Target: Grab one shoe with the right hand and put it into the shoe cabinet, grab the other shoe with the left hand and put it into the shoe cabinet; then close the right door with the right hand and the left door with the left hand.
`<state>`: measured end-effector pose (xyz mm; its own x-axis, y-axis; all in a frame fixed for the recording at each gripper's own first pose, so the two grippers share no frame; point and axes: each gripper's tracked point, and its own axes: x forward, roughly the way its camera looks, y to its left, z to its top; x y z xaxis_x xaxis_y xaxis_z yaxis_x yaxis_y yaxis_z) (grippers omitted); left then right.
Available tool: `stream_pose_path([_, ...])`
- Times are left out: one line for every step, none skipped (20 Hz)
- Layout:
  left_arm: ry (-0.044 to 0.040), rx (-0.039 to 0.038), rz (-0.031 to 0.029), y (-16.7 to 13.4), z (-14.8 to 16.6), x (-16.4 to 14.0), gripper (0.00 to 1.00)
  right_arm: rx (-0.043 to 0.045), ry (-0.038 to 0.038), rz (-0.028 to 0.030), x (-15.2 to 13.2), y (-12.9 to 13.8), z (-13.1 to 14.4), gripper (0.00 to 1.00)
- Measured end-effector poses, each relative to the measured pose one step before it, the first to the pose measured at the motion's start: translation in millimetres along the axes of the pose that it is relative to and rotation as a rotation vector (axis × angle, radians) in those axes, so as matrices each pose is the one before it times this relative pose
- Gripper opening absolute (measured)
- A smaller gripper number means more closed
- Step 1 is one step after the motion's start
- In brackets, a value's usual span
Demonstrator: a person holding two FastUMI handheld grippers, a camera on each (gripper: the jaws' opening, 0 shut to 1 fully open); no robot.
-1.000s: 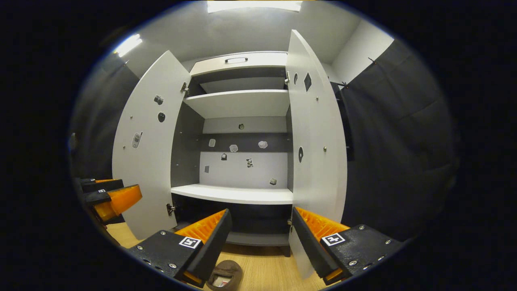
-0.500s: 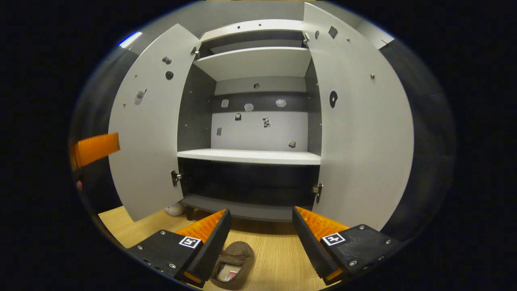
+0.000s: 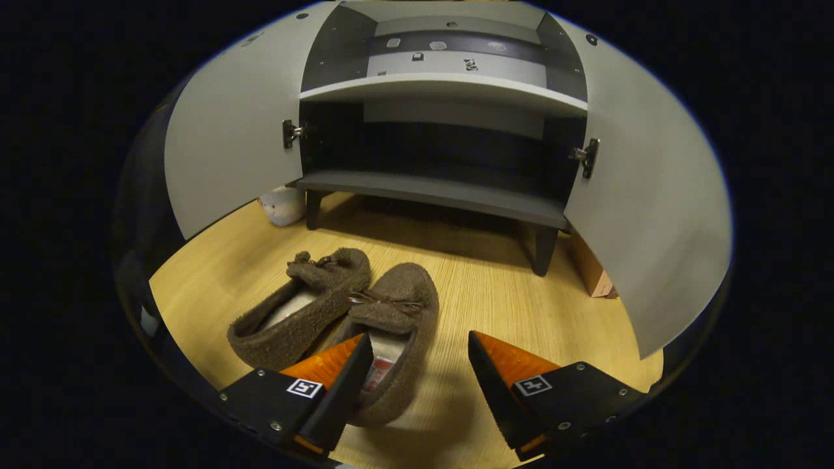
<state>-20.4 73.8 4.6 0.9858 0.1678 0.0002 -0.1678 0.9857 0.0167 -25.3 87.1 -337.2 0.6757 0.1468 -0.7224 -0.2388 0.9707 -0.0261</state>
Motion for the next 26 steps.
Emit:
stream_pose_path([-0.00456,0.00315,0.00171,1.12,0.83,0.38,0.94,-0.00761,0.01855,-0.00794,4.98,-4.04,-3.33,0.91])
stream_pose_path([-0.00332,0.00321,0.00067,0.47,0.77,-0.17,0.96,-0.00373,0.00934,-0.01116,6.15,-3.61,-1.81,0.91])
stream_pose_path([-0.00292,0.00215,-0.00034,0.31,0.86,0.65,0.96,0.00890,0.01324,0.01243,7.97,2.98,-2.63,0.91])
stream_pose_path([-0.00259,-0.00051,-0.00187,0.29,0.46,0.77,0.96,0.02014,0.01065,0.01546,8.48,3.72,0.27,0.91])
stream_pose_path([-0.00055,-0.00081,-0.00183,-0.13,0.38,0.75,0.96,0.01180,-0.01283,-0.00631,9.31,-1.69,5.46,0.89])
stream_pose_path([0.00200,0.00362,0.00337,0.94,-0.43,0.27,0.96,-0.01042,-0.00132,-0.02637,11.07,-7.16,2.97,0.83])
stream_pose_path([0.00254,0.00407,0.00796,2.16,-0.33,0.81,0.96,0.00009,0.00911,-0.00824,9.86,-4.70,0.39,0.80])
stream_pose_path([0.00352,-0.00053,0.00134,-0.14,-1.05,-0.03,0.99,0.01589,0.01481,0.00862,5.48,1.74,-1.34,0.75])
stream_pose_path([0.00298,-0.00173,-0.00076,-0.13,-0.42,0.44,0.96,0.01564,0.01115,0.00644,7.43,1.29,-1.16,0.74])
stream_pose_path([0.00290,0.00139,0.00201,1.10,-0.77,-0.60,0.96,0.00868,0.00038,0.01167,6.34,0.90,-0.04,0.71])
stream_pose_path([0.00204,0.00331,0.00428,1.86,-0.06,0.42,0.96,-0.00181,-0.00991,0.00686,2.92,0.65,3.44,0.70])
stream_pose_path([0.00279,0.00400,0.00427,1.62,-0.69,0.25,0.96,-0.00925,-0.01984,0.00838,3.77,0.27,2.10,0.64])
stream_pose_path([0.00071,0.00441,0.00502,0.65,0.79,-0.57,0.96,-0.00753,-0.00525,0.01456,2.14,1.45,-0.41,0.60])
stream_pose_path([-0.00209,0.00267,0.00346,1.44,0.69,-0.84,0.96,-0.00444,0.01368,0.01472,-0.91,2.34,-4.48,0.51])
stream_pose_path([-0.00293,0.00136,0.00156,0.30,0.88,-1.10,0.96,0.00514,-0.00104,0.01809,-1.20,3.72,-0.13,0.47])
stream_pose_path([-0.00256,0.00125,0.00377,0.81,0.51,-1.57,0.99,-0.00413,0.00121,0.00455,0.80,1.33,-2.46,0.34])
stream_pose_path([-0.00138,-0.00021,0.00373,0.75,0.70,-0.32,0.96,-0.00198,-0.00289,0.00604,-0.88,-0.71,1.47,0.29])
stream_pose_path([0.00188,-0.00238,0.00216,0.91,-0.85,-0.31,0.96,-0.00031,0.00033,-0.00137,-0.64,-1.61,0.19,0.28])
stream_pose_path([0.00400,-0.00381,-0.00030,-0.12,-0.94,-0.15,0.96,0.00249,-0.00510,-0.00147,-0.34,-0.67,0.31,0.25])
stream_pose_path([0.00309,-0.00365,-0.00148,-0.48,-0.56,-0.86,0.96,-0.00513,-0.00853,-0.01439,-0.68,-3.81,2.03,0.16])
stream_pose_path([0.00041,-0.00136,-0.00237,-0.29,0.08,-1.04,0.96,-0.00704,-0.00883,-0.01649,-1.47,-3.36,-0.02,0.12])
stream_pose_path([-0.00282,0.00180,-0.00024,0.20,0.78,-2.25,0.96,0.00190,-0.02144,-0.02140,-1.85,-3.95,3.92,0.06])
stream_pose_path([-0.00493,0.00320,0.00217,1.03,1.72,-0.06,0.96,0.01001,-0.02309,-0.01550,-4.68,-2.25,5.23,0.06])
stream_pose_path([-0.00449,0.00185,0.00064,0.73,0.87,-0.89,0.99,0.00589,-0.03009,-0.00422,-6.31,-0.09,8.23,0.06])
stream_pose_path([0.00104,-0.00240,-0.00223,-0.21,-0.07,0.92,0.96,0.00819,-0.02562,0.00095,-8.87,1.16,8.41,0.06])
stream_pose_path([0.00364,-0.00497,-0.00606,-1.13,-1.95,0.47,0.94,0.01210,-0.01769,-0.00149,-9.59,0.21,7.98,0.05])
